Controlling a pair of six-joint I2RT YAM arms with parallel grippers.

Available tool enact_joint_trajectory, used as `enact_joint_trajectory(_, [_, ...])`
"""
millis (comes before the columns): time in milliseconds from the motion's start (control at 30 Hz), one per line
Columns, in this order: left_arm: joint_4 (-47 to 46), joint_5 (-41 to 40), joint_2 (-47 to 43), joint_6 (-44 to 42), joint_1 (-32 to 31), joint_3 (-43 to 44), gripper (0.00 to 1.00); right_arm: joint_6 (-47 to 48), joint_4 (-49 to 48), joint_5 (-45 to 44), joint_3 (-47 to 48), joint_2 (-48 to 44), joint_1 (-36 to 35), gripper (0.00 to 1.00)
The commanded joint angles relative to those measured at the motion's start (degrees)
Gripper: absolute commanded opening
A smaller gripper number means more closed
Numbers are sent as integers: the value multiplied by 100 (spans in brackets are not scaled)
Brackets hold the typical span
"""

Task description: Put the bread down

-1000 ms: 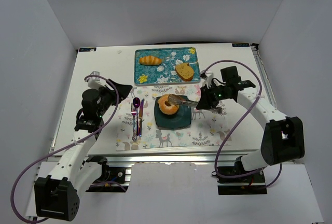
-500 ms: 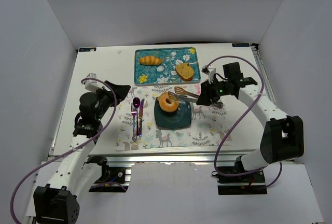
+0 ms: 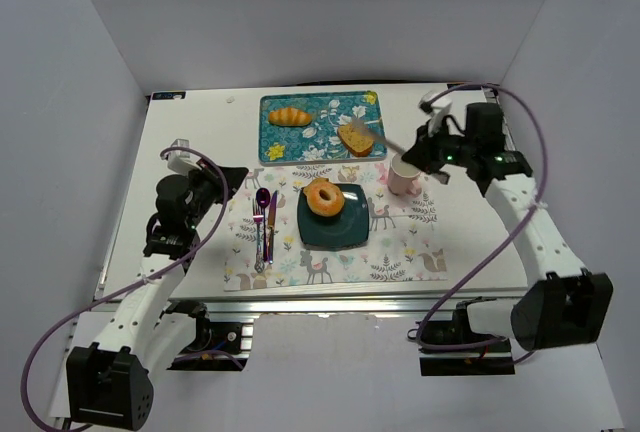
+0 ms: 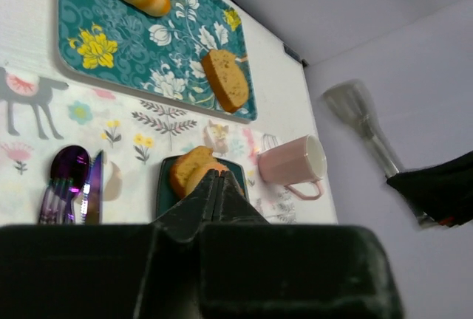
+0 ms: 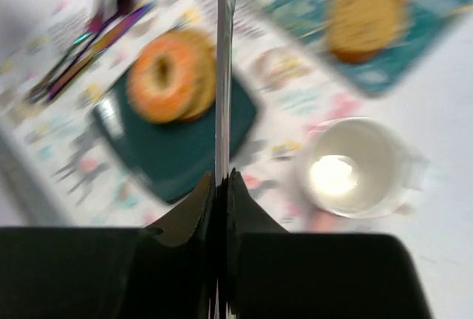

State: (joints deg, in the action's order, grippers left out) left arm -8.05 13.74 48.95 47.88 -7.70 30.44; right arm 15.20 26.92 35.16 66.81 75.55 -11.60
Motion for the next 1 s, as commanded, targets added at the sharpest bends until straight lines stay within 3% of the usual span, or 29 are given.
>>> enact_joint_trajectory(0, [-328,252,53,11,-12,85,0,-166,-1196,-1105,-8,-645,534,0])
enact_joint_trajectory(167, [-293,410,115,-120,-12,68,0,-26,-2837,-3144,-1859,-1121,1211,0])
enact_joint_trajectory(233, [-276,507,176,-156,-12,59,0,-105,-2789,-2928,-2127,-972,1771,0])
enact_joint_trajectory(367, [-267,560,264,-173,-12,68,5,-35,-3270,-3058,-2864,-674,2091,0])
enact_joint_trajectory(500, [-258,525,334,-200,-21,94,16,-8,-3702,-3041,-3051,-173,2232,0])
enact_joint_trajectory(667, [-188,402,282,-235,-29,112,38,62,-3114,-2445,-2691,688,2460,0])
enact_joint_trajectory(767, [-144,288,159,-244,-29,59,45,272,-2738,-2180,-2506,979,2566,46])
enact_joint_trajectory(800, [-126,270,124,-244,-29,42,46,412,-2692,-2136,-2445,1101,2609,68])
enact_joint_trajectory(967, [-117,164,-17,-244,-29,-64,46,466,-2288,-1925,-2164,1076,2812,89])
